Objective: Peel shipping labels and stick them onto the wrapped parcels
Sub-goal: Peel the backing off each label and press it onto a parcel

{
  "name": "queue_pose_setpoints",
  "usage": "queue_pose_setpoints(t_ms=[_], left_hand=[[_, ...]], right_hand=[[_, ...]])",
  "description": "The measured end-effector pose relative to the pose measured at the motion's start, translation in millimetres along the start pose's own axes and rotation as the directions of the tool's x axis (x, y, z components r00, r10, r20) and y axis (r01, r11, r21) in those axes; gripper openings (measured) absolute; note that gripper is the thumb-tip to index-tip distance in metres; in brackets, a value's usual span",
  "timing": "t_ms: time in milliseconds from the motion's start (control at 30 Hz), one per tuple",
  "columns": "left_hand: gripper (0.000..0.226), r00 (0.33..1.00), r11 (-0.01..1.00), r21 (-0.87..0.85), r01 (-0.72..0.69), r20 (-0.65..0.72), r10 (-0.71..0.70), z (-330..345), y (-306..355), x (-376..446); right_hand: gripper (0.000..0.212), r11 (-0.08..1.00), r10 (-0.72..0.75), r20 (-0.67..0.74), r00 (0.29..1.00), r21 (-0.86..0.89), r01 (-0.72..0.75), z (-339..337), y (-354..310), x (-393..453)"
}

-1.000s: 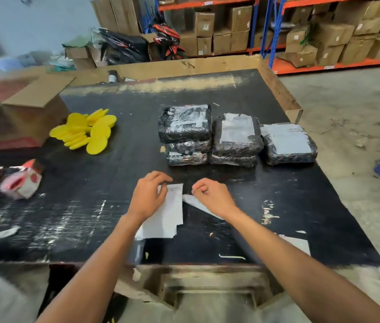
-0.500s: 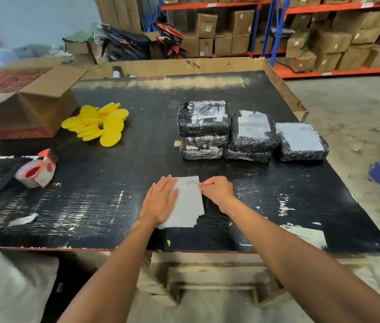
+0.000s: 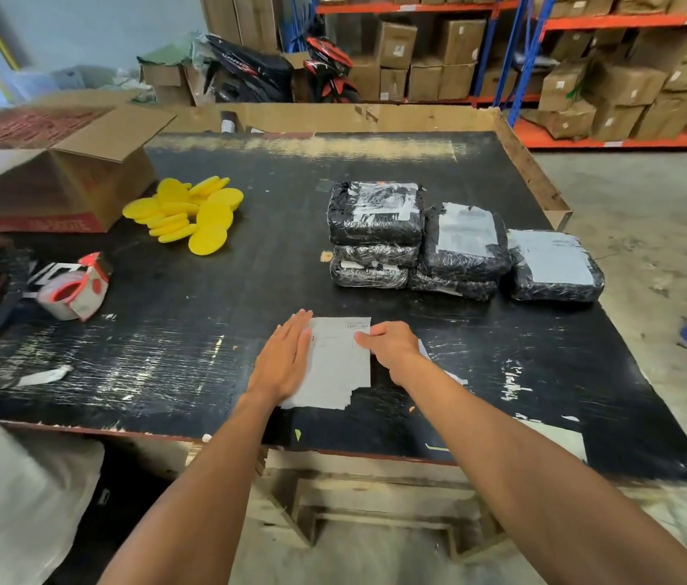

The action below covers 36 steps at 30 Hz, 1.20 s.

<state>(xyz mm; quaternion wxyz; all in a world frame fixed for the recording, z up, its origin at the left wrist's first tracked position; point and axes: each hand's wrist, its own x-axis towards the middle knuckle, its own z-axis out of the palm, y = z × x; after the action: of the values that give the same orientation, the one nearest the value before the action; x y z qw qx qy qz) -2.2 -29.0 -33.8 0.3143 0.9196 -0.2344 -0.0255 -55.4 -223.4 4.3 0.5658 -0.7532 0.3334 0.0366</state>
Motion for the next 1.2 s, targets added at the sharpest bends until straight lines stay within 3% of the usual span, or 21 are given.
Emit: queue_pose_setpoints(t_ms=[100, 233, 367, 467, 533, 600, 667, 767, 867, 967, 1200], left_hand=[[0.049, 1.000, 1.000, 0.017, 0.007, -0.003, -0.007, -2.6, 4.0, -2.5], [0.049, 1.000, 1.000, 0.017, 0.001, 0.006, -0.001, -2.1, 3.0, -1.8], [0.048, 0.997, 0.995, 0.096, 0.006, 0.070, -0.013, -5.3, 3.6, 11.1], [0.041, 0.999, 0.981, 0.191, -0.028, 0.043, 0.020, -18.7, 27.0, 28.5], [0.035, 1.000, 0.999, -0.041, 0.000, 0.015, 0.001, -28.4, 61.2, 32.7], [0.053, 0.978, 0.858, -0.482, 0.176, 0.188, -0.094, -30.4, 98.7, 35.8], [0.056, 0.948, 0.726, -0.628, 0.280, 0.302, -0.104, -23.3, 123.5, 38.7], [0.038, 0.954, 0.679, -0.688, 0.254, 0.296, -0.056, -2.9, 143.7, 39.8], [0.031, 0.965, 0.659, -0.718, 0.226, 0.257, -0.051, 13.6, 151.3, 42.0], [0.031, 0.960, 0.668, -0.705, 0.237, 0.275, -0.050, 21.3, 154.3, 47.4], [0.027, 0.971, 0.569, -0.789, 0.233, 0.216, -0.098, 20.4, 170.9, 48.7]], right_hand=[[0.024, 1.000, -0.006, 0.033, 0.999, 0.023, 0.005, -3.3, 0.0, 3.8], [0.024, 0.948, -0.006, 0.137, 0.990, 0.317, -0.038, -23.3, -4.7, 5.6], [0.005, 0.877, -0.127, 0.173, 0.977, 0.480, 0.029, -59.2, -11.9, 2.3], [0.018, 0.846, -0.190, 0.192, 0.963, 0.530, 0.061, -83.6, -11.7, 1.8], [0.026, 0.848, -0.229, 0.219, 0.948, 0.524, 0.084, -97.9, -10.9, -0.3], [0.032, 0.857, -0.245, 0.237, 0.940, 0.506, 0.096, -109.0, -8.7, 0.4], [0.032, 0.874, -0.262, 0.238, 0.935, 0.469, 0.125, -117.1, -6.2, 0.1], [0.019, 0.904, -0.329, 0.198, 0.923, 0.350, 0.247, -127.8, -0.5, -3.7], [0.018, 0.901, -0.399, 0.099, 0.912, 0.225, 0.370, -137.1, 5.5, -2.3], [0.014, 0.886, -0.428, 0.012, 0.904, 0.203, 0.417, -146.3, 11.9, 1.5], [0.012, 0.878, -0.456, 0.035, 0.889, 0.179, 0.443, -156.6, 17.0, -2.9]])
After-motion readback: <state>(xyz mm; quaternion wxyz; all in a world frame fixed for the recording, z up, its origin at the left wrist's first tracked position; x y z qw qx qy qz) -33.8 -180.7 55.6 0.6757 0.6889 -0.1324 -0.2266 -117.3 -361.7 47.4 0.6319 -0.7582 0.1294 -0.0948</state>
